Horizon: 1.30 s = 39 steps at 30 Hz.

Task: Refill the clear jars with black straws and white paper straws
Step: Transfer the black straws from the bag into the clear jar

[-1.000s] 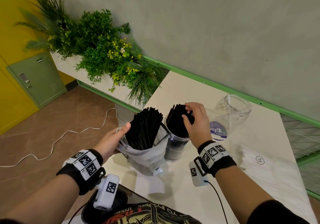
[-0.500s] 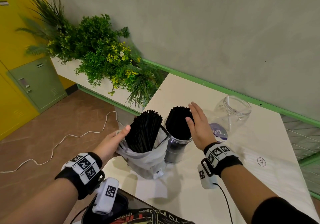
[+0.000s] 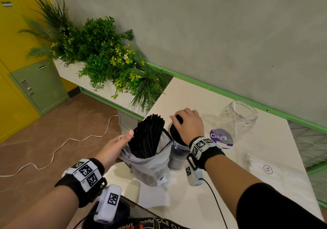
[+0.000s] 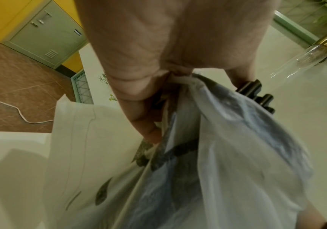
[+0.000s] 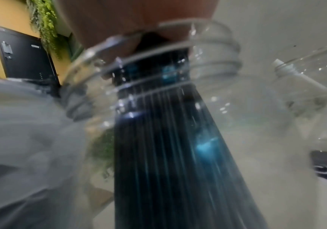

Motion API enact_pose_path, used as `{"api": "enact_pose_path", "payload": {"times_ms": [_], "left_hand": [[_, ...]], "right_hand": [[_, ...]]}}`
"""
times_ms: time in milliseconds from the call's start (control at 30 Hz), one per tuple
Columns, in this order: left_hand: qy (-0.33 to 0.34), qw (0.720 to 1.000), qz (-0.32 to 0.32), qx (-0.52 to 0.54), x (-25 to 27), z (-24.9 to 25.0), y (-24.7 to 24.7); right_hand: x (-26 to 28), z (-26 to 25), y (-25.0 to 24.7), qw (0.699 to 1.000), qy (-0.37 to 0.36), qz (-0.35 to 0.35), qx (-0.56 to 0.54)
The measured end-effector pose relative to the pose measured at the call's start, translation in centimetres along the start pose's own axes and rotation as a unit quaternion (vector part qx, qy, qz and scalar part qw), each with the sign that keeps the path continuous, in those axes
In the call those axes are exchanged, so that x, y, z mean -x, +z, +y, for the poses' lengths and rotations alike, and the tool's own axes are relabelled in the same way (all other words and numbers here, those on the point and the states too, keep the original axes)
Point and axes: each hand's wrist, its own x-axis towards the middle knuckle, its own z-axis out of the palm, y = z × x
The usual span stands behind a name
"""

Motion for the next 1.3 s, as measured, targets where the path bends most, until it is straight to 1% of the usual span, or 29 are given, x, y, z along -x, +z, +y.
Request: {"api": "enact_pose_path", "payload": {"times_ms": [133,233,300,433,467,600,667,767,867,1000,1133,1300], "left_hand": [[0.001,1.000,0.010,0.006,0.3,0.2,0.1],[0.007,1.000,0.009,-0.002,0.6,0.4,0.3],[0.005,1.000,0.011,-0.003,0.7,0.5,0.4],[0.005,1.000,0.012,-0.004,0.8,0.3,0.4],[0.004,1.000,0.010,0.000,0.7,0.2,0.3],[0.003,1.000,0.009,0.007,0.7,-0.2,0.0],[-0.002,1.000,0.008,0.007,0.7,-0.4,-0.2],[-0.008,1.000,0.004,0.009,0.6,-0.6,-0.3],[-0.005,1.000,0.004,0.010,0.7,-0.5,-0.2],[-0.005,1.000,0.004,0.008,0.7,-0.4,-0.1],[-0.002,1.000,0.001,0.017,0.6,-0.6,-0.2],[-0.001,1.000,-0.003,0.022,0.6,-0.7,-0.2]], "right_hand": [[-0.3,0.4,-0.7,0.996,-0.036,0.086,0.012],[-1.2,0.4,-1.6,0.993,-0.046,0.108,0.031],[-1.5,0.6,-1.9,0.994,-0.043,0.091,0.047],[-1.4,0.9,-1.7,0.997,-0.028,0.011,0.070],[-1.4,0.9,-1.7,0.997,-0.027,0.002,0.068],[-1.5,0.9,-2.1,0.999,-0.029,0.030,0.029],[-1.7,0.9,-2.2,0.999,-0.024,0.018,0.028],[-2.0,1.1,-2.4,1.000,0.002,-0.013,0.024],[-2.0,1.2,-2.5,1.000,0.021,0.002,-0.009],[-1.8,1.3,-2.2,0.999,0.025,-0.006,-0.020],[-1.6,1.4,-2.3,0.998,0.020,0.030,-0.043],[-1.6,1.3,-2.6,0.997,0.058,0.004,-0.058]]}}
